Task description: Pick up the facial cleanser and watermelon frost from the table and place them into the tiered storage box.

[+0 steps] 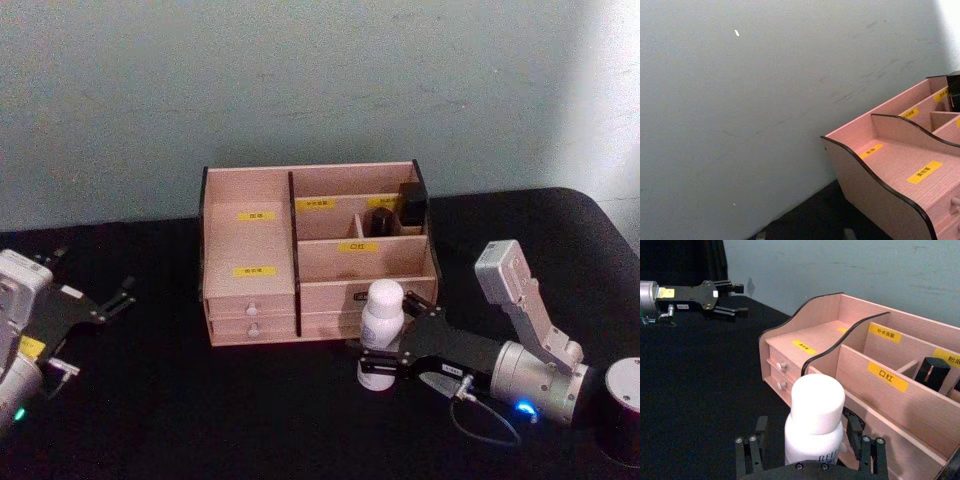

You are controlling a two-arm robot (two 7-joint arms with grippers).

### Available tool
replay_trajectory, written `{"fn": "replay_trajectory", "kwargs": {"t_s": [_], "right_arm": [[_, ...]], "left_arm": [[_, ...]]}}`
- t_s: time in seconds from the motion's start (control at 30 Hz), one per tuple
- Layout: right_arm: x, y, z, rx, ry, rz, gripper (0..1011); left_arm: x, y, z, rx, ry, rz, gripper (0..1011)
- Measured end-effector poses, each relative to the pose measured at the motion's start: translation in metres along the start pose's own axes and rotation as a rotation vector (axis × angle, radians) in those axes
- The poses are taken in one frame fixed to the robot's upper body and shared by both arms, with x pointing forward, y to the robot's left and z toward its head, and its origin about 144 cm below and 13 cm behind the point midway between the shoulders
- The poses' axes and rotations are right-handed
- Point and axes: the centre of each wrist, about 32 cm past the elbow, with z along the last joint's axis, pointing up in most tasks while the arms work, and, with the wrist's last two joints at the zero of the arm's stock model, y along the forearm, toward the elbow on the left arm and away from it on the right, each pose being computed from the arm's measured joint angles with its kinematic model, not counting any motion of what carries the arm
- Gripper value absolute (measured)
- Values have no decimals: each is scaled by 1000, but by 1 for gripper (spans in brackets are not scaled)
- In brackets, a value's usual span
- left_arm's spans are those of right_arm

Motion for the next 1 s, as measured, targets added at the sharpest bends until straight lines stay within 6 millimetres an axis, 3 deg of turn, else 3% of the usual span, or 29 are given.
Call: {"fn": "replay_trajectory", "kwargs": {"t_s": [0.33,0.8,1.0], "right_arm": [[0,0,0,1,-1,0,978],[0,-1,0,3,-3,-1,601],[0,-1,0,3,-3,-1,595]], "left_arm": [[0,0,0,0,0,0,1001],[0,0,0,0,0,0,1001],[0,0,0,0,0,0,1001]]}}
